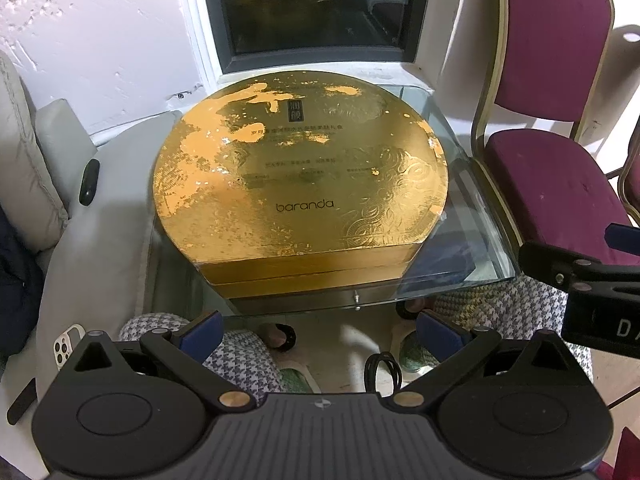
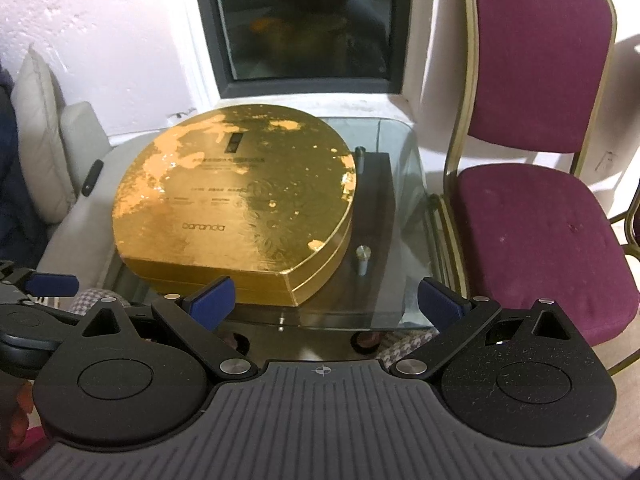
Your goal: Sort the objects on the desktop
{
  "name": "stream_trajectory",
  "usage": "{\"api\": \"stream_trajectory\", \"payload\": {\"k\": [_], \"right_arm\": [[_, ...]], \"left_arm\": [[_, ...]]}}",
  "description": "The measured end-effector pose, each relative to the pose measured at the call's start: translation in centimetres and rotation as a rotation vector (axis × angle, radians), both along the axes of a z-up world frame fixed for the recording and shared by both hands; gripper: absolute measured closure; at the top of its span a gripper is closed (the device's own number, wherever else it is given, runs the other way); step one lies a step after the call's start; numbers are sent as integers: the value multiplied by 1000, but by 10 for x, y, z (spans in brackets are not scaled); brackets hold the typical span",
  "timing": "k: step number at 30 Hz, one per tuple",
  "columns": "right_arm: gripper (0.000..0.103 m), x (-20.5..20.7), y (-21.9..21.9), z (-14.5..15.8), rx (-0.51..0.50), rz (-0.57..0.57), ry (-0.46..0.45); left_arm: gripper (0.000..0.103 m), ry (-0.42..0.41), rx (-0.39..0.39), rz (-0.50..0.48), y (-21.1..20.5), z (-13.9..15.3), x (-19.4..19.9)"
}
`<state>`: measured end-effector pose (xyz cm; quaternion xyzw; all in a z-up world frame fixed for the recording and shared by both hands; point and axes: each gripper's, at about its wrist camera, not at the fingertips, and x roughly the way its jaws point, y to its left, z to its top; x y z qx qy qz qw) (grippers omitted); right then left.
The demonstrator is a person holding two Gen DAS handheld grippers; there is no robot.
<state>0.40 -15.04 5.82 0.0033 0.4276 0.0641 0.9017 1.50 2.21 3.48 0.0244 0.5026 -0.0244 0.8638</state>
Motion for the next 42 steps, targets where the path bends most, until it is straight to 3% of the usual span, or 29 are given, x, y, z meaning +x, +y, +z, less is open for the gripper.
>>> {"api": "stream_trajectory", "payload": {"k": [42], "right_arm": [[3, 8, 2, 1, -21, 11, 6]], "left_arm": [[1, 10, -9, -1, 4, -3, 7]]}}
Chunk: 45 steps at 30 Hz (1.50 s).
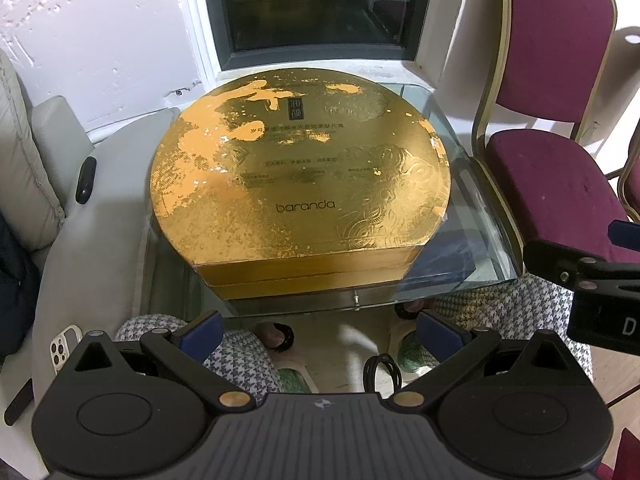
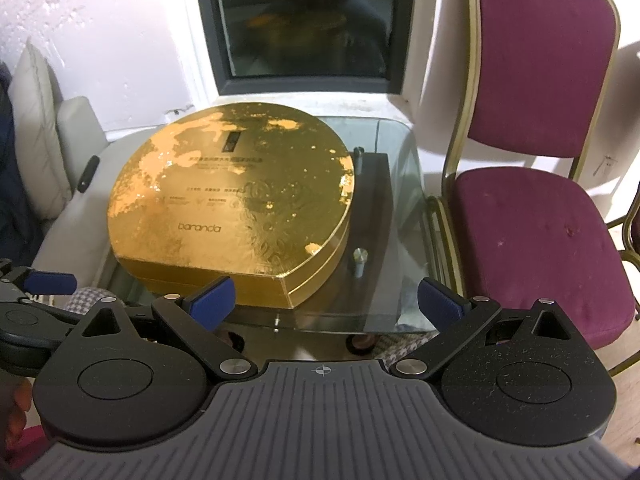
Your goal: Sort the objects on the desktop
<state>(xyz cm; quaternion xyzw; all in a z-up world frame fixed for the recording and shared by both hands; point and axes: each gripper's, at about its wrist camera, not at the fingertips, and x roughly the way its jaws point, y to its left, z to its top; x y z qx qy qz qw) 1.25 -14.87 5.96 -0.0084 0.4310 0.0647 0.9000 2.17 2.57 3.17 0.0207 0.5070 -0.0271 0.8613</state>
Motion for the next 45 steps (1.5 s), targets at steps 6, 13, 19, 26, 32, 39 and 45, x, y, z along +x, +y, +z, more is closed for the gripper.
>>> {"api": "stream_trajectory", "payload": {"k": [6, 13, 19, 26, 32, 39, 45], "right_arm": [[3, 1, 0, -2, 3, 1, 6], [3, 2, -1, -4, 7, -1, 9], [3, 2, -1, -6, 9, -1, 15], [3, 4, -1, -8, 11, -1, 18], [3, 5, -2, -8, 13, -3, 19], [3, 5, -3, -11, 14, -7, 20], [3, 8, -4, -13, 15, -11, 25]], "left_arm": [[1, 6, 1, 2, 1, -2, 1], [1, 16, 0, 6, 1, -4, 3], [1, 21, -3, 6, 2, -5, 4], [1, 25, -5, 7, 1, -6, 4], [1, 21, 1, 4, 0, -7, 5], [1, 11, 6, 6, 0, -7, 8], [1, 26, 14, 7, 0, -10, 11]]}}
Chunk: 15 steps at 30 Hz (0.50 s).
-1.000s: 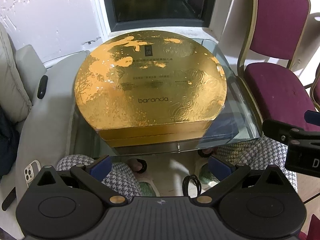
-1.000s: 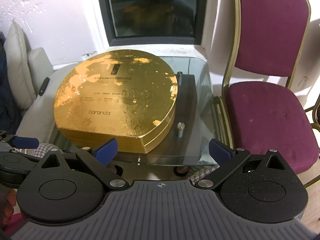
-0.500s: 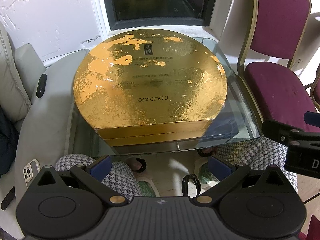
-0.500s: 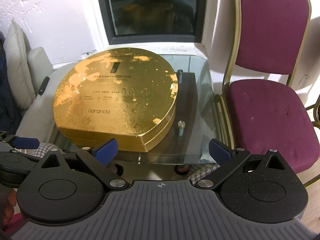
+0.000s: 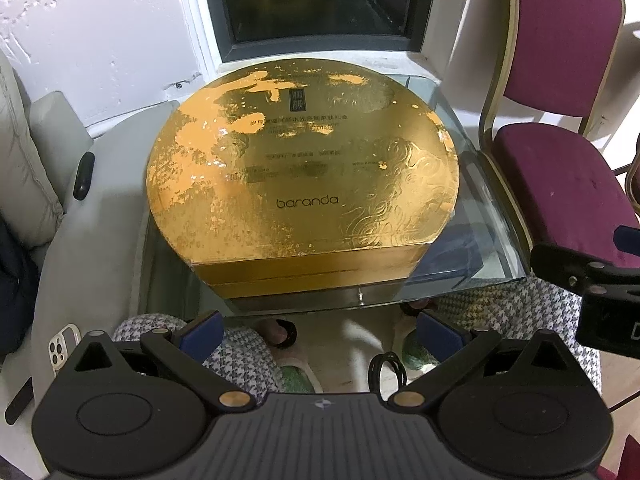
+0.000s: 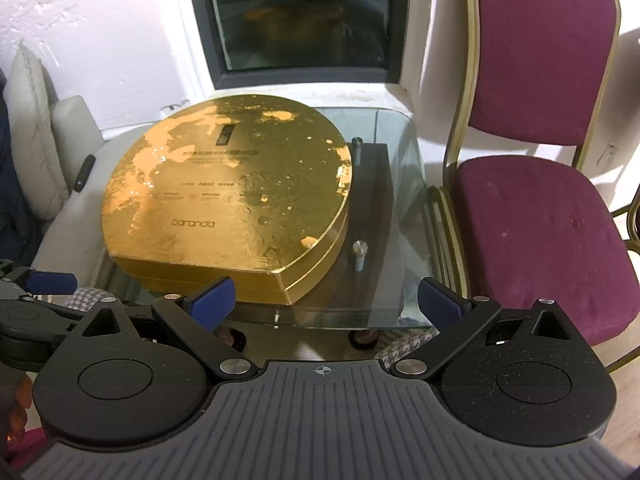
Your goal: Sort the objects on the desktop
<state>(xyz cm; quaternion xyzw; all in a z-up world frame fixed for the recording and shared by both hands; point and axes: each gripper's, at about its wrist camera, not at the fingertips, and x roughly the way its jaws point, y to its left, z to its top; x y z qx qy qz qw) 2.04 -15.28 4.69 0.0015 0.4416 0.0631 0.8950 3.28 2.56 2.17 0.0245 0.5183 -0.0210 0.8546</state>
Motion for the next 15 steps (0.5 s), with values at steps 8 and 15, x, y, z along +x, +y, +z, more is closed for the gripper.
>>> {"api": "stream_trajectory", "payload": {"k": [8, 15], "right_arm": [[3, 4, -1, -2, -3, -1, 3], [3, 7, -3, -4, 2, -12, 2]], "left_arm": [[1, -20, -14, -1, 1, 1, 4], [1, -51, -40, -4, 1, 3, 6]]}}
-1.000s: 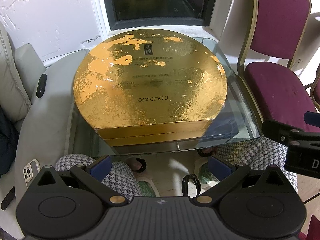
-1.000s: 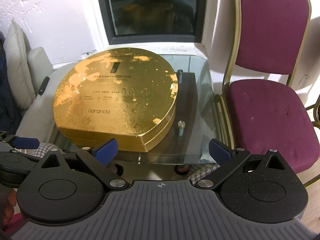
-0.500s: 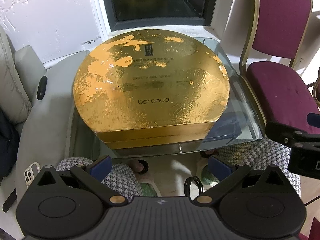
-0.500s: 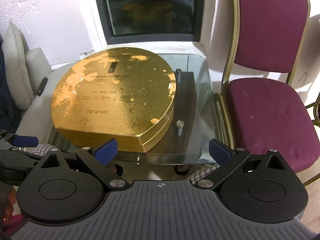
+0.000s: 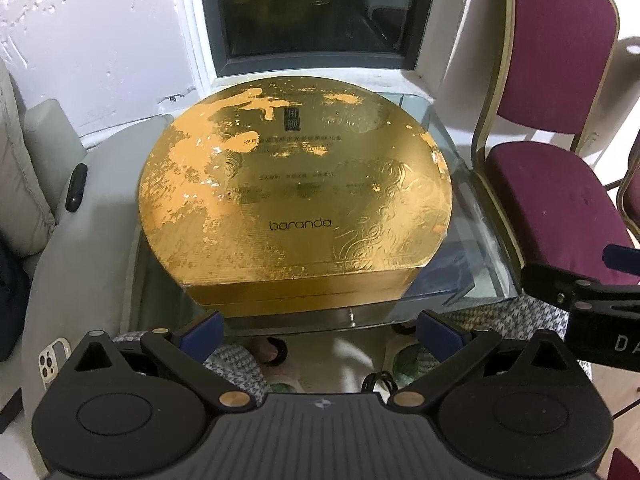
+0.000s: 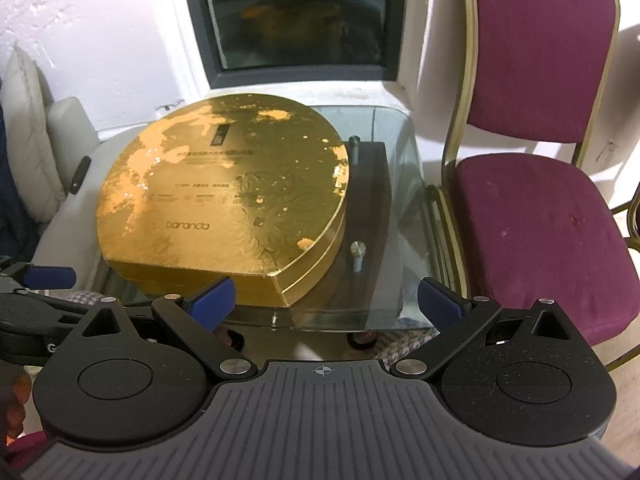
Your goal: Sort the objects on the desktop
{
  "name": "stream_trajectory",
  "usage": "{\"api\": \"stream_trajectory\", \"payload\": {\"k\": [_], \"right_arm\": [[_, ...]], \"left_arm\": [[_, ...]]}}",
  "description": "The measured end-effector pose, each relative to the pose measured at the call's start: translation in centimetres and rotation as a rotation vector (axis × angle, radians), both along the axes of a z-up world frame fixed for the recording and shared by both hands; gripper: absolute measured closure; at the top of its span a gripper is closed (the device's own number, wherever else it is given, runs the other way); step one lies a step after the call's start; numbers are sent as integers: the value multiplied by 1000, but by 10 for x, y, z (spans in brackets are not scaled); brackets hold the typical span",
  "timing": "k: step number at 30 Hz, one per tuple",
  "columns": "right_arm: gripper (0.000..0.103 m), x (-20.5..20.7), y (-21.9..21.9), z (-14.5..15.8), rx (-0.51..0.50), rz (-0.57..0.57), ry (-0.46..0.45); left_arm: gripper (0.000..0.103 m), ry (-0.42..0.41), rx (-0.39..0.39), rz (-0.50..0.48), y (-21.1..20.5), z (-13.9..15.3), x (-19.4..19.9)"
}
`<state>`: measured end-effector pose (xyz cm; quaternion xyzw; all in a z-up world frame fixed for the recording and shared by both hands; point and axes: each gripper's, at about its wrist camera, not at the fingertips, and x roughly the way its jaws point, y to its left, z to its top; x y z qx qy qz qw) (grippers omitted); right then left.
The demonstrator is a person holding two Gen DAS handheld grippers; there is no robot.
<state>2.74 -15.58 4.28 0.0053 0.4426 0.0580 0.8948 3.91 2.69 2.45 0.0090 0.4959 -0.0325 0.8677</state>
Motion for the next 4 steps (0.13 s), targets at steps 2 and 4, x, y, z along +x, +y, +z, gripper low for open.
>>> {"api": "stream_trajectory", "payload": {"k": [2, 4], "right_arm": [[3, 1, -1, 0, 2, -5, -1], [3, 1, -2, -1, 5, -8, -3]], "left_arm": [[1, -2, -3, -3, 0, 0, 0], [1, -4, -3, -4, -1, 0, 1]]}}
